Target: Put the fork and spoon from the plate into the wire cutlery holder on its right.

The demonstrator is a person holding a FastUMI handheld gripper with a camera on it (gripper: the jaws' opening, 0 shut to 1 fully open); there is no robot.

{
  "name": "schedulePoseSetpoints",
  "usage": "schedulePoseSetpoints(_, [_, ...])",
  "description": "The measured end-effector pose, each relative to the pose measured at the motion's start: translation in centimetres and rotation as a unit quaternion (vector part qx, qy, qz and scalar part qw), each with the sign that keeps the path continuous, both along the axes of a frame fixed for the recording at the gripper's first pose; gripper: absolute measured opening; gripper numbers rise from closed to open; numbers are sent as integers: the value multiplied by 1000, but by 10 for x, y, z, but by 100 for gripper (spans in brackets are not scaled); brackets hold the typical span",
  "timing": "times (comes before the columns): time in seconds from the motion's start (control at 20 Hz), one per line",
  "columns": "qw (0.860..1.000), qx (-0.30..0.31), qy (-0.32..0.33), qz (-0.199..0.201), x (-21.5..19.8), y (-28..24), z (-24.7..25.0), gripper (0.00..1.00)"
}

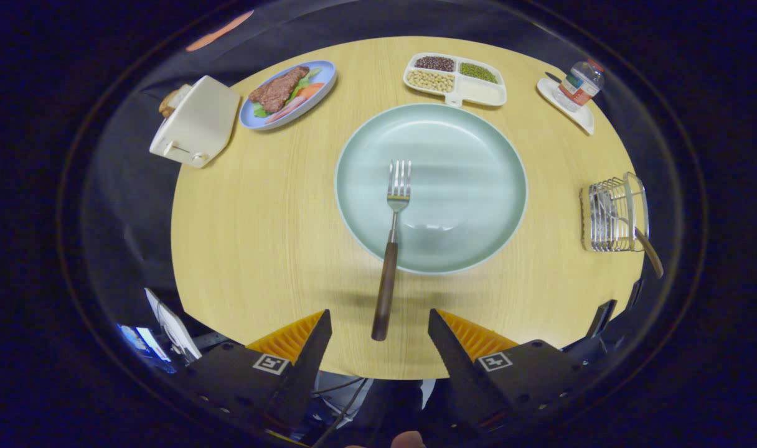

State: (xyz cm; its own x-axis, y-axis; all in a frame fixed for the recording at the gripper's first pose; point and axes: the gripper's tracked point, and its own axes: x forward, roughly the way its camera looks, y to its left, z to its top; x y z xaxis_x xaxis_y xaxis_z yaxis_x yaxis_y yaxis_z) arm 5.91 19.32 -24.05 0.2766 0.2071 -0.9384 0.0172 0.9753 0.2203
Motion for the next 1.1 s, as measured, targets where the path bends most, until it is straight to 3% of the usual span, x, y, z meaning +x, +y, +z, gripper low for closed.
schedulePoseSetpoints(0.2, [1000, -2, 18, -17, 10, 1, -20, 69])
schedulePoseSetpoints(0.35, [999, 5, 32, -18, 5, 0, -29, 43])
schedulePoseSetpoints(0.4, [999, 2, 33, -19, 8, 0, -42, 28])
schedulePoseSetpoints(0.45, [999, 2, 33, -23, 7, -5, -25, 13])
schedulePoseSetpoints(0.65, [999, 16, 30, -20, 7, -7, -23, 0])
schedulePoseSetpoints(1.1, [999, 47, -10, -7, -22, -64, 52, 1])
